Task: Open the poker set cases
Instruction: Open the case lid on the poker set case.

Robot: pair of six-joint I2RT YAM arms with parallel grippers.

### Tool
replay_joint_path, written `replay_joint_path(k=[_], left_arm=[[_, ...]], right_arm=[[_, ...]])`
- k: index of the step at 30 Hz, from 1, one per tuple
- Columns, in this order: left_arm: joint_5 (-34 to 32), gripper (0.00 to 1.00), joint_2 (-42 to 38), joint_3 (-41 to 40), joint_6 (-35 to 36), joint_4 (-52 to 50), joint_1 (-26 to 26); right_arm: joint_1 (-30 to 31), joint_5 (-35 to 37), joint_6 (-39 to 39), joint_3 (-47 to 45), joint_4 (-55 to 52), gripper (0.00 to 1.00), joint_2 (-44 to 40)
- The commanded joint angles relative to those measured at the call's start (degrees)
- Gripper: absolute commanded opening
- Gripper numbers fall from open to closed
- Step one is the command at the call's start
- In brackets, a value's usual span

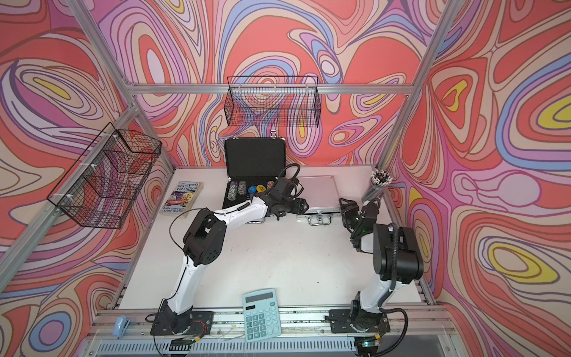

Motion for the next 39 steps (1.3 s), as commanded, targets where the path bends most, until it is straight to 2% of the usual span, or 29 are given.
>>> replay_joint_path(k=[1,9,15,21,29,39], left_arm=[[4.78,0.68,-3.88,0.36,0.11,2.2,-1.42],[4.5,0.74,-6.49,-0.12,0.33,2.73,-0.69],[2.95,0.81,-12.2,-2.44,1.71,3.53,0.26],[1.05,0.83,-19.01,-8.31,3.21,4.62,1.04],[0.05,0.82,-25.02,-17.67,4.28,5.55,1.44],[-0.68,0.8,-29.85,-31.13,2.35,7.98,1.59]], right_arm=[[1.63,-7.36,5.09,0.44,10.54,0.73,0.61],[1.66,-8.97,6.68,1.72,11.62,0.71,-0.57],[1.61,-9.43,5.24,4.93,8.91,0.71,-1.29],[1.67,-9.92,4.76,9.61,7.07,0.71,-0.54],[1.62,-10.71,2.98,19.62,3.11,0.71,3.82],[2.58,-13.13,-0.83,39.36,-5.19,0.71,13.99]])
